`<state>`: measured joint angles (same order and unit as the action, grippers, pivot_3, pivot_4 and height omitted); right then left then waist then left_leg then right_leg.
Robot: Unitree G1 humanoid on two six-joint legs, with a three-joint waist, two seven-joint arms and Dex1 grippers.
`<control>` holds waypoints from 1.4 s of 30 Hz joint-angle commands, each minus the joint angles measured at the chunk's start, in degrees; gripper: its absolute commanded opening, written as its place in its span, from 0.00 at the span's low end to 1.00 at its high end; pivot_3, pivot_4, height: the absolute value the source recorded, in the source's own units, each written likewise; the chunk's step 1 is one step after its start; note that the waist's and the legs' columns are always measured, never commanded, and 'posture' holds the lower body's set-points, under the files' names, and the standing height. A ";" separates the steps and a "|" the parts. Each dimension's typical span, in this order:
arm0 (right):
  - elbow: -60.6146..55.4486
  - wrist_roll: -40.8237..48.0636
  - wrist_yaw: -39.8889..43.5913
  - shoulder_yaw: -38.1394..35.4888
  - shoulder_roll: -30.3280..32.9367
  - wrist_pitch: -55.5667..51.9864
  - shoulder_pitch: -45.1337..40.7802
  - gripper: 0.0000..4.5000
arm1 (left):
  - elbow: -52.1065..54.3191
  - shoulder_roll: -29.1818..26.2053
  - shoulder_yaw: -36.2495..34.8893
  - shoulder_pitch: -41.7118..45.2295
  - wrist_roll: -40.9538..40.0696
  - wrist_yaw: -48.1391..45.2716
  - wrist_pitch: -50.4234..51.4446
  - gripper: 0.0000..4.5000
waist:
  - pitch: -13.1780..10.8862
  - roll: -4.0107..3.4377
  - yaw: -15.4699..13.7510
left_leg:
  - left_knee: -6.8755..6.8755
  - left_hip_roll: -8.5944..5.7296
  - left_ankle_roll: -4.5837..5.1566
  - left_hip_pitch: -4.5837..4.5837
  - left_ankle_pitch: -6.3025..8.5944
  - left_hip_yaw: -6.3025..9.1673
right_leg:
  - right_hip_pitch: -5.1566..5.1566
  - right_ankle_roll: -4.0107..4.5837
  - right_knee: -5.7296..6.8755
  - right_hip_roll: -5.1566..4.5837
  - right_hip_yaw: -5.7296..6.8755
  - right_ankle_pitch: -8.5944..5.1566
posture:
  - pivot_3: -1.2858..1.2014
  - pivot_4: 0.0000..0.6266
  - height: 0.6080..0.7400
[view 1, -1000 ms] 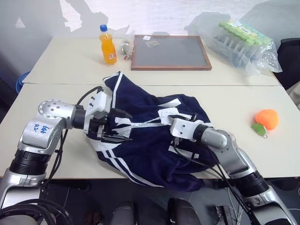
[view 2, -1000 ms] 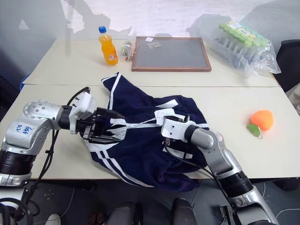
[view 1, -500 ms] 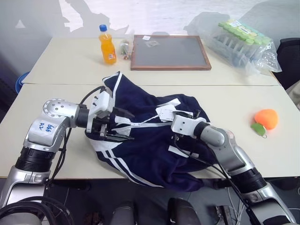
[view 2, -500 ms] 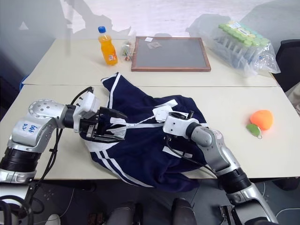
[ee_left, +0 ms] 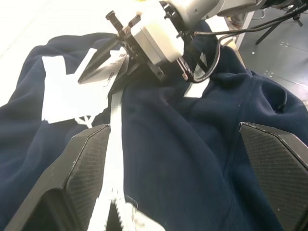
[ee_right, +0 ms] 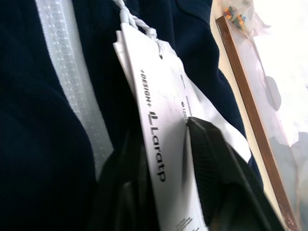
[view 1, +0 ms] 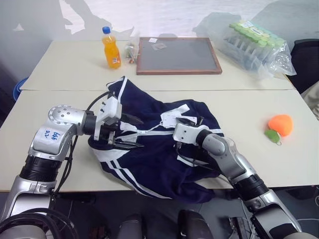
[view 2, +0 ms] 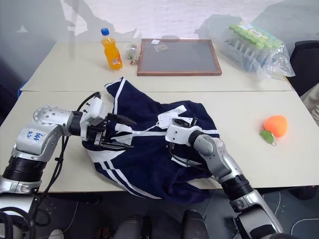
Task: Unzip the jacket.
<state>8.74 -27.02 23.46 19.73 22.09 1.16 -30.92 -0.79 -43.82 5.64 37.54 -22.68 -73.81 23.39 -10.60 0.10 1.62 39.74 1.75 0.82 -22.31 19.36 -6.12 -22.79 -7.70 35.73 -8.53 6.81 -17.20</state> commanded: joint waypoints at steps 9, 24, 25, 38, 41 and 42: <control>-11.78 6.07 0.26 -7.25 -0.03 -5.02 5.08 0.01 | -13.23 2.82 0.39 3.66 7.44 3.49 -10.98 1.00 | 0.00 0.00 -0.50 | 0.00 -0.02 0.00 -0.01 0.00 0.03 | 0.00 0.02 0.00 -0.01 0.02 -0.01 | 0.52 0.24 1.00; -27.72 7.51 0.19 -12.56 0.84 -15.60 15.16 0.01 | -48.39 14.33 7.35 13.09 22.39 5.74 -33.85 1.00 | 0.03 0.05 -1.39 | -0.01 -0.05 0.00 0.00 0.00 -0.05 | 0.00 0.01 -0.02 0.00 0.04 -0.01 | 0.52 0.24 1.00; -27.85 7.63 -0.02 -12.74 0.71 -16.12 15.36 0.01 | -49.55 14.45 7.38 13.31 22.74 5.68 -34.62 1.00 | 0.04 0.06 -1.41 | 0.00 -0.05 0.00 0.00 0.00 -0.05 | 0.01 0.01 -0.02 -0.01 0.04 -0.01 | 0.52 0.24 1.00; -29.42 14.44 -7.12 -25.98 -3.53 -27.80 18.24 0.01 | -51.84 13.58 5.55 10.69 22.48 4.65 -36.34 1.00 | 0.09 0.10 -1.35 | 0.03 -0.04 0.01 0.07 0.00 -0.03 | 0.06 0.01 0.05 -0.01 0.01 -0.01 | 0.52 0.24 1.00; -28.43 15.10 -8.09 -30.10 -1.44 -27.44 18.56 0.01 | -51.09 13.09 5.12 9.59 22.64 4.57 -36.21 1.00 | 0.10 0.09 -1.35 | -0.01 -0.04 0.01 0.11 0.00 -0.04 | 0.06 0.01 0.05 -0.01 0.00 -0.01 | 0.52 0.24 1.00; -27.96 15.40 -8.63 -31.63 -0.72 -27.39 18.48 0.01 | -50.89 12.97 4.99 9.33 22.61 4.54 -36.16 1.00 | 0.10 0.09 -1.36 | 0.00 -0.04 0.01 0.11 0.00 -0.05 | 0.06 0.01 0.05 -0.01 -0.01 -0.01 | 0.52 0.24 1.00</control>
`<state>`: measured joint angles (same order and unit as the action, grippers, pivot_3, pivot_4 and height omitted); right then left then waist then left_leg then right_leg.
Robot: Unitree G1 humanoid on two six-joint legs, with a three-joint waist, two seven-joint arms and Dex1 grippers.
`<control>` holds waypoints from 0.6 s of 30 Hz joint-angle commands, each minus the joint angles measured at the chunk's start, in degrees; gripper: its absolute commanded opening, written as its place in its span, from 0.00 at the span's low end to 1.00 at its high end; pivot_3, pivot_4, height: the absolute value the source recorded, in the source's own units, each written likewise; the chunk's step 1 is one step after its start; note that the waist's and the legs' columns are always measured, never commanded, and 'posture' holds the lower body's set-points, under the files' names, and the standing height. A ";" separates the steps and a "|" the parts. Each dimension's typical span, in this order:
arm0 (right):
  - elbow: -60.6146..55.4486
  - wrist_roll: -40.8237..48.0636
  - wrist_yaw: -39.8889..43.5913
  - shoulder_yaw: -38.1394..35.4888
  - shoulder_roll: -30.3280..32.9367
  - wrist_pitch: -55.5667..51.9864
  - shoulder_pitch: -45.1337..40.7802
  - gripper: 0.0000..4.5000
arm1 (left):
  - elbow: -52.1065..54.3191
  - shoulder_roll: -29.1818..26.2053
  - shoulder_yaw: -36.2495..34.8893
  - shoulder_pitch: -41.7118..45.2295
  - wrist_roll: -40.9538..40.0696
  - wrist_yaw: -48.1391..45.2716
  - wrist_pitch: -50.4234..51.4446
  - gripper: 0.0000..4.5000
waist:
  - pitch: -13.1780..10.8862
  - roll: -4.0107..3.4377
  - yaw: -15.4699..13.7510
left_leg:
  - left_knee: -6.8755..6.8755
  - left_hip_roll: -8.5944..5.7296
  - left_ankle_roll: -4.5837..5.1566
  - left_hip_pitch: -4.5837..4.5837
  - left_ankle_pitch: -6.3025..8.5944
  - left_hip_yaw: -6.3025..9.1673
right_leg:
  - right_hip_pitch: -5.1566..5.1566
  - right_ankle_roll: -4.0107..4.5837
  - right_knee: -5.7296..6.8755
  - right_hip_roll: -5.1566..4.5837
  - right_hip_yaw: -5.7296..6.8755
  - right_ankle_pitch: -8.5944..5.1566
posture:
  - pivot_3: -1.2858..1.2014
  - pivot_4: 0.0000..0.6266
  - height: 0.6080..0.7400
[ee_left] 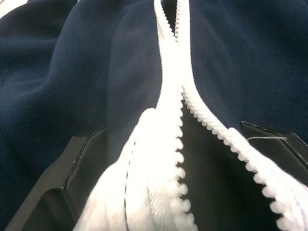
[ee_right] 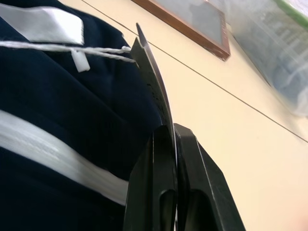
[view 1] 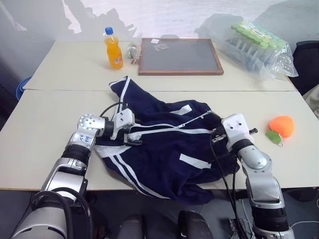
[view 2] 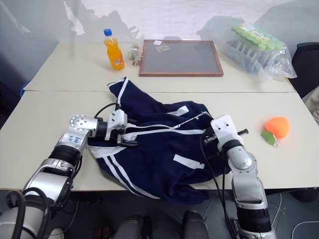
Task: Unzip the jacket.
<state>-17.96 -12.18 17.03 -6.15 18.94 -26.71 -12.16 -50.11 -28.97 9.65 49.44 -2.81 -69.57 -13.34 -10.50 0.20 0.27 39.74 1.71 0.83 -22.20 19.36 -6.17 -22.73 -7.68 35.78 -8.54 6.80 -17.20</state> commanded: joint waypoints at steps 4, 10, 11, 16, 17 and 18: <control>4.39 3.34 -2.85 -14.42 8.22 0.69 -2.01 0.01 | -0.70 -2.32 0.54 -3.31 2.62 0.14 0.76 1.00 | 0.03 -0.03 -0.02 | -0.01 0.00 0.00 0.02 0.00 -0.02 | 0.01 0.00 0.00 0.00 -0.02 0.00 | 0.52 0.24 1.00; 16.69 7.79 -0.98 -21.05 17.27 3.43 -4.65 0.01 | 0.53 -2.78 0.03 -4.12 2.21 0.04 1.68 1.00 | 0.08 -0.10 0.11 | -0.09 0.00 0.01 0.13 0.01 -0.13 | 0.04 0.00 -0.01 0.00 -0.11 0.00 | 0.52 0.24 1.00; 18.22 8.31 -0.84 -21.04 18.11 3.98 -5.20 0.01 | 0.63 -2.84 -0.07 -4.24 2.17 0.12 1.76 1.00 | 0.09 -0.11 0.13 | -0.11 0.01 0.01 0.15 0.01 -0.14 | 0.04 0.00 -0.01 0.00 -0.11 0.00 | 0.52 0.24 1.00; 22.83 10.97 3.46 -17.40 20.25 5.83 -8.52 0.01 | 2.55 -3.11 -0.98 -5.36 1.74 0.44 2.46 1.00 | 0.14 -0.20 0.47 | -0.14 0.01 0.01 0.17 0.01 -0.18 | 0.04 0.00 -0.01 0.00 -0.15 0.00 | 0.52 0.24 1.00; 23.51 11.37 5.32 -16.09 20.84 6.94 -8.96 0.01 | 3.30 -3.21 -1.23 -5.67 1.55 0.40 2.74 1.00 | 0.14 -0.20 0.53 | -0.13 0.01 0.01 0.17 0.01 -0.19 | 0.04 0.00 -0.01 0.00 -0.16 0.00 | 0.52 0.24 1.00; 24.00 11.89 8.22 -14.28 21.77 7.67 -9.09 0.01 | 4.28 -3.39 -1.48 -5.97 1.30 0.33 3.26 1.00 | 0.14 -0.20 0.62 | -0.14 0.02 0.01 0.18 0.01 -0.18 | 0.04 0.00 -0.01 0.00 -0.16 0.00 | 0.52 0.24 1.00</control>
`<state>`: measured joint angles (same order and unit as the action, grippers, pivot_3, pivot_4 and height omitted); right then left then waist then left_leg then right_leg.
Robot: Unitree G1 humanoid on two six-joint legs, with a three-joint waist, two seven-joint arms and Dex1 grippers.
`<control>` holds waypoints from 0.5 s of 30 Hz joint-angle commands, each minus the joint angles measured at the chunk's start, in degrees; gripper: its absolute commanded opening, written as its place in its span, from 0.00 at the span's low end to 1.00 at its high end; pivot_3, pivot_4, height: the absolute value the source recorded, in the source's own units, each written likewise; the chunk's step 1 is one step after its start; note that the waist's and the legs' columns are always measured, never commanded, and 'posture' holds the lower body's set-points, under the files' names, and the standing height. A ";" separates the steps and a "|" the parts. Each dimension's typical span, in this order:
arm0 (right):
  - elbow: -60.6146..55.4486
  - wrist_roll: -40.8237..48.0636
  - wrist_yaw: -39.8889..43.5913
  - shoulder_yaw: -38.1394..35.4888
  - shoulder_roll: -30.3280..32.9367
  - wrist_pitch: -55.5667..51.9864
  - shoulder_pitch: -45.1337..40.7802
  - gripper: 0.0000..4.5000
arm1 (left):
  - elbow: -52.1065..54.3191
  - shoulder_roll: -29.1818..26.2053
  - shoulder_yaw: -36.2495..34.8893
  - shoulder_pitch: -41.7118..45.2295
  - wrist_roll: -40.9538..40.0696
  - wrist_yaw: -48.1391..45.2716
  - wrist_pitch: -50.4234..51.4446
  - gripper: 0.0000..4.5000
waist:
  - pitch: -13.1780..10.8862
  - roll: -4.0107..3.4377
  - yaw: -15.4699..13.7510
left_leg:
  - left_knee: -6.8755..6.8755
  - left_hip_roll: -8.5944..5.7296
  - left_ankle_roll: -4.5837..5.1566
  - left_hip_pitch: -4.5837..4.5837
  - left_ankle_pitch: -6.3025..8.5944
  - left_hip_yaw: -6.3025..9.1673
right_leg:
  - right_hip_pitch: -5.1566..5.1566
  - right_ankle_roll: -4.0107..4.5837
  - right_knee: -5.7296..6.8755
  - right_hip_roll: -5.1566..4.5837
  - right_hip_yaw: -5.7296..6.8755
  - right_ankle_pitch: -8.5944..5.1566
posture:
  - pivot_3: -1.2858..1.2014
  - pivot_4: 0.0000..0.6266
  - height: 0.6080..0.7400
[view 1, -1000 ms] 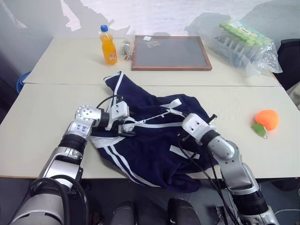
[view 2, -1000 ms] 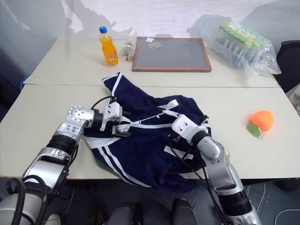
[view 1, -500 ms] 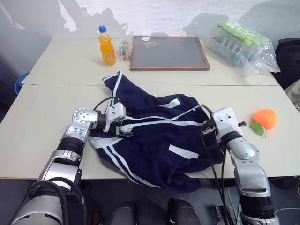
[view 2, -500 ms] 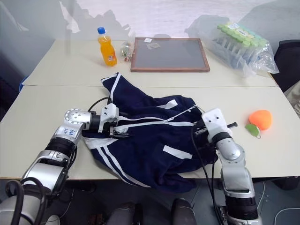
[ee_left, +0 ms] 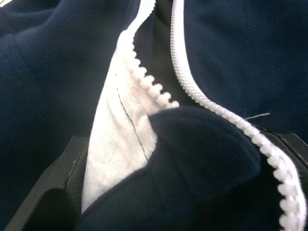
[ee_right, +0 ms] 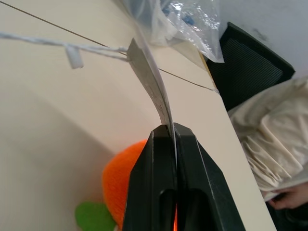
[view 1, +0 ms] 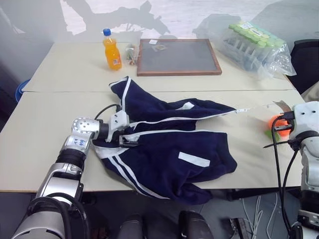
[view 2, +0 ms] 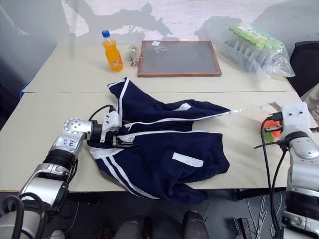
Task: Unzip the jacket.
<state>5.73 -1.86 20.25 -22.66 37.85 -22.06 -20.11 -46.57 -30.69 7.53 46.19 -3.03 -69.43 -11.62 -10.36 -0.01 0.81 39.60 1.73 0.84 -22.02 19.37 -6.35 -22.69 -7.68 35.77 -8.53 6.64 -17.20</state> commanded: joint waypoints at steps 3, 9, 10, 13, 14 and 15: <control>3.99 3.00 18.00 8.69 7.96 9.24 -2.54 0.01 | 8.41 -4.32 -0.92 -4.73 -1.15 -2.40 6.63 1.00 | 0.00 0.00 0.69 | -0.05 0.01 0.00 0.00 0.00 0.01 | -0.01 0.00 -0.03 0.00 0.01 0.00 | 0.52 0.24 1.00; 14.88 5.30 38.59 14.35 19.39 20.49 -6.77 0.29 | 25.44 -13.92 -6.62 -9.22 -11.25 -9.86 23.82 1.00 | -0.22 0.03 0.99 | -0.12 0.01 0.00 -0.10 0.00 -0.05 | -0.14 0.00 -0.12 0.00 -0.01 0.00 | 0.52 0.24 1.00; 16.82 6.91 43.35 14.47 21.58 20.50 -7.69 0.36 | 28.22 -16.56 -8.51 -10.11 -13.58 -11.01 27.48 1.00 | -0.23 0.04 0.96 | -0.11 0.03 0.00 -0.14 0.00 -0.03 | -0.16 0.00 -0.13 0.00 0.00 0.00 | 0.52 0.24 1.00; 20.88 11.66 55.18 13.73 26.80 16.71 -9.49 0.60 | 34.17 -23.98 -13.82 -12.82 -19.14 -13.61 35.89 1.00 | -0.27 0.04 0.90 | -0.11 0.06 0.00 -0.15 0.00 0.00 | -0.16 0.00 -0.17 0.00 0.01 0.00 | 0.52 0.24 1.00; 22.01 13.42 58.82 13.16 28.66 14.11 -9.83 0.68 | 35.24 -26.69 -15.83 -13.99 -20.46 -14.50 37.94 1.00 | -0.27 0.03 0.86 | -0.11 0.06 0.00 -0.12 0.00 0.00 | -0.14 0.00 -0.16 -0.01 0.00 0.00 | 0.52 0.24 1.00; 22.96 15.15 61.96 12.52 30.33 11.43 -10.11 0.75 | 35.94 -29.07 -17.87 -15.53 -21.33 -15.04 39.06 1.00 | -0.27 0.03 0.82 | -0.11 0.06 0.01 -0.13 0.01 -0.01 | -0.14 0.00 -0.17 -0.02 0.00 0.00 | 0.52 0.24 1.00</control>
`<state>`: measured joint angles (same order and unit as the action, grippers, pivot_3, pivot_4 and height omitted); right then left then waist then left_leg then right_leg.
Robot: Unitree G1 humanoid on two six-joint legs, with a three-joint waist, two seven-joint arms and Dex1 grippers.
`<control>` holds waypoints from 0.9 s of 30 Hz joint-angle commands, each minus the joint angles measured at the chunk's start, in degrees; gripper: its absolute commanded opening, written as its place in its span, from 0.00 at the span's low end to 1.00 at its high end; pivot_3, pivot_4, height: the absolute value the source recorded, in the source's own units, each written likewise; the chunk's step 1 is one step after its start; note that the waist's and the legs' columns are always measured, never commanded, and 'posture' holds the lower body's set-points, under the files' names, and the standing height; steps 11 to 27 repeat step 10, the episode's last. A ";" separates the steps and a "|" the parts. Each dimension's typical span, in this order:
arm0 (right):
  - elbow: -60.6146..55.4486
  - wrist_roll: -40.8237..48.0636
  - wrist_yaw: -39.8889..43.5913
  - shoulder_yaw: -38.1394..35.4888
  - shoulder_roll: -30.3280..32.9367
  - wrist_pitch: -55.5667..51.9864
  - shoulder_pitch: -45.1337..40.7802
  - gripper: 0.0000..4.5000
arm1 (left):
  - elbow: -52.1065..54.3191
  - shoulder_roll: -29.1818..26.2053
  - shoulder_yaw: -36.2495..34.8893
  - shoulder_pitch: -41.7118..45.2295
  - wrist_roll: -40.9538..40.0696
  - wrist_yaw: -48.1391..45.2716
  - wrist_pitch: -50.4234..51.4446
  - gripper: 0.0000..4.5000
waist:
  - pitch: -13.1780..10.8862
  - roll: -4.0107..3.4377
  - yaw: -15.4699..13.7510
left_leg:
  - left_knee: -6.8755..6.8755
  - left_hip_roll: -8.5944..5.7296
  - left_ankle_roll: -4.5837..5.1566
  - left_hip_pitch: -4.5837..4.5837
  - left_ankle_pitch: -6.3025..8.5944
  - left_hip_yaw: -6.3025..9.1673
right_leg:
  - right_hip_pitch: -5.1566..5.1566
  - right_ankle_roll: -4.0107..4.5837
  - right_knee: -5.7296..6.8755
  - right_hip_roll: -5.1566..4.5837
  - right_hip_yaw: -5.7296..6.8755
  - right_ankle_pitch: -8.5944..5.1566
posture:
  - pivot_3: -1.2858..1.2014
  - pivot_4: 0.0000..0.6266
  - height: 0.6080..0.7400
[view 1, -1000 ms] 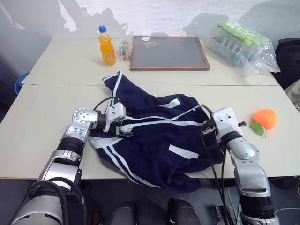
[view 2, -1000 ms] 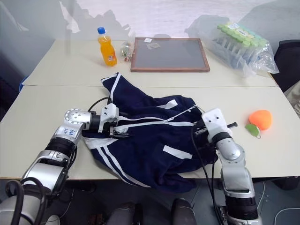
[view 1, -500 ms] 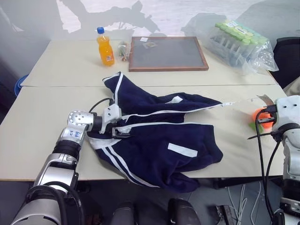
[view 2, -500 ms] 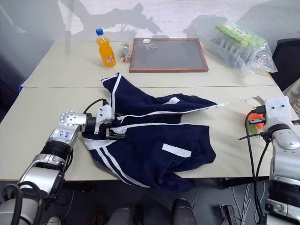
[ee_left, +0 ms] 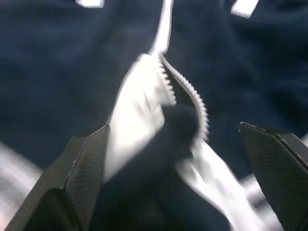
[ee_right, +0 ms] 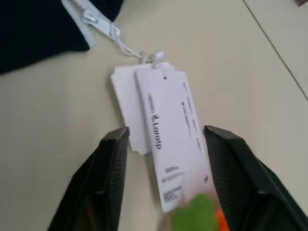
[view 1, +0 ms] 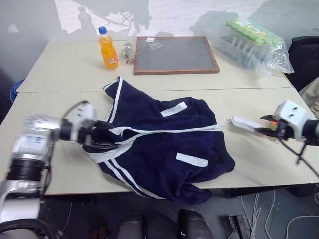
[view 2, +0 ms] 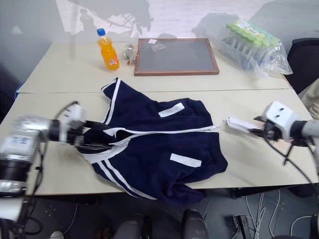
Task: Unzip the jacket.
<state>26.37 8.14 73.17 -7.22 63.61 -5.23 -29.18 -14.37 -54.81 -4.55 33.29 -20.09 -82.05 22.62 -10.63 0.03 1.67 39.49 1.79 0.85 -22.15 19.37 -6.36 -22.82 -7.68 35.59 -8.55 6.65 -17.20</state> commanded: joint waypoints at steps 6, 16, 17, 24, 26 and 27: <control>6.52 12.73 18.81 -6.29 12.47 -16.87 -0.08 1.00 | 3.04 -13.36 -15.02 -9.23 -5.99 -3.13 5.44 1.00 | -0.03 -0.05 -0.25 | 0.06 0.01 0.01 0.00 0.01 0.00 | 0.02 0.02 0.03 -0.03 0.01 -0.01 | 0.52 0.24 1.00; 6.59 16.24 18.95 -7.11 13.85 -19.54 1.82 1.00 | 2.93 -13.99 -16.89 -11.59 -5.76 -2.03 3.71 1.00 | -0.04 -0.08 -0.08 | 0.02 0.03 -0.03 0.02 0.04 -0.03 | -0.01 0.05 0.03 -0.02 0.00 -0.02 | 0.52 0.24 1.00; 6.59 16.24 18.95 -7.11 13.85 -19.54 1.82 1.00 | 2.93 -13.99 -16.89 -11.59 -5.76 -2.03 3.71 1.00 | -0.04 -0.08 -0.08 | 0.02 0.03 -0.03 0.02 0.04 -0.03 | -0.01 0.05 0.03 -0.02 0.00 -0.02 | 0.52 0.24 1.00; 6.59 16.24 18.95 -7.11 13.85 -19.54 1.82 1.00 | 2.93 -13.99 -16.89 -11.59 -5.76 -2.03 3.71 1.00 | -0.04 -0.08 -0.08 | 0.02 0.03 -0.03 0.02 0.04 -0.03 | -0.01 0.05 0.03 -0.02 0.00 -0.02 | 0.52 0.24 1.00; 6.59 16.24 18.95 -7.11 13.85 -19.54 1.82 1.00 | 2.93 -13.99 -16.89 -11.59 -5.76 -2.03 3.71 1.00 | -0.04 -0.08 -0.08 | 0.02 0.03 -0.03 0.02 0.04 -0.03 | -0.01 0.05 0.03 -0.02 0.00 -0.02 | 0.52 0.24 1.00; 6.59 16.24 18.95 -7.11 13.85 -19.54 1.82 1.00 | 2.93 -13.99 -16.89 -11.59 -5.76 -2.03 3.71 1.00 | -0.04 -0.08 -0.08 | 0.02 0.03 -0.03 0.02 0.04 -0.03 | -0.01 0.05 0.03 -0.02 0.00 -0.02 | 0.52 0.24 1.00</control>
